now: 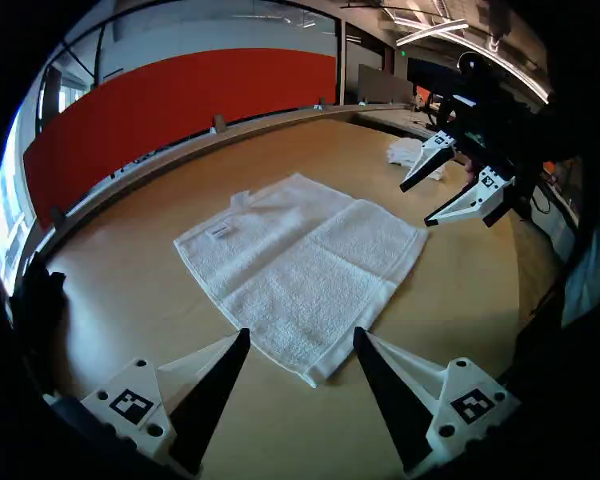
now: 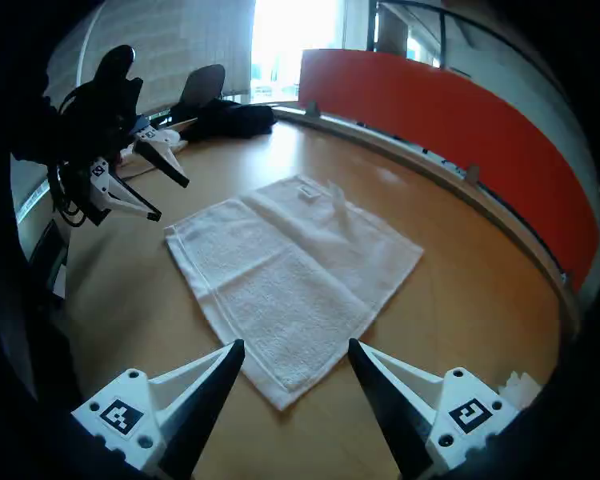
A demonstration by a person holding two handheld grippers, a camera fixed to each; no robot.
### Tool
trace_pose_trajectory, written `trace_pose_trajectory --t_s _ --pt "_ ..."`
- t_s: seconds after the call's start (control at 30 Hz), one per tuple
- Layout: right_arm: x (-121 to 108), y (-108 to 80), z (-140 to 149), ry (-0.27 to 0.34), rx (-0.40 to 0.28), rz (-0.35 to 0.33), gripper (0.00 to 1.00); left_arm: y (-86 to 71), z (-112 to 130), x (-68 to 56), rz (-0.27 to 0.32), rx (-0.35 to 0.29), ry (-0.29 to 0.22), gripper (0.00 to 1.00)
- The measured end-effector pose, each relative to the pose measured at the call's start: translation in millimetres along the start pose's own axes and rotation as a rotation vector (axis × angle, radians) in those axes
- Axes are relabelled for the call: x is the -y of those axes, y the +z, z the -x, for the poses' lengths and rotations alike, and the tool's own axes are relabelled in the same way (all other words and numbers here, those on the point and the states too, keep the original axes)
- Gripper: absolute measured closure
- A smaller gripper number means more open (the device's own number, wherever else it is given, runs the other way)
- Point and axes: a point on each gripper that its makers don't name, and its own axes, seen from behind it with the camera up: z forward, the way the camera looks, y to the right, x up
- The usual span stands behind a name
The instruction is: Fold towel
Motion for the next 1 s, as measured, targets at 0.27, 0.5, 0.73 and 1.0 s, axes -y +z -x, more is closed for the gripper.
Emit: trace_pose_trajectory --t_s 0.27,0.5,0.73,1.0 --pt "3.0 11.3 19.2 -0.016 0.045 -0.019 0.00 14.0 24.0 -4.9 0.013 0.054 0.012 0.04" --pt "3.4 15.2 36.0 -0.019 0.084 -0.032 0.00 19.9 40.8 -7.1 0.011 0.094 -0.001 0.05" --pt "4.3 14.9 44.5 -0.011 0.094 -0.042 0.00 23.8 51.4 -11.2 0.017 0.120 -0.003 0.04" --pt "8.8 15.7 45.9 0.008 0.083 -0.058 0.07 25.9 52.7 -11.4 0.005 0.122 -0.006 0.04"
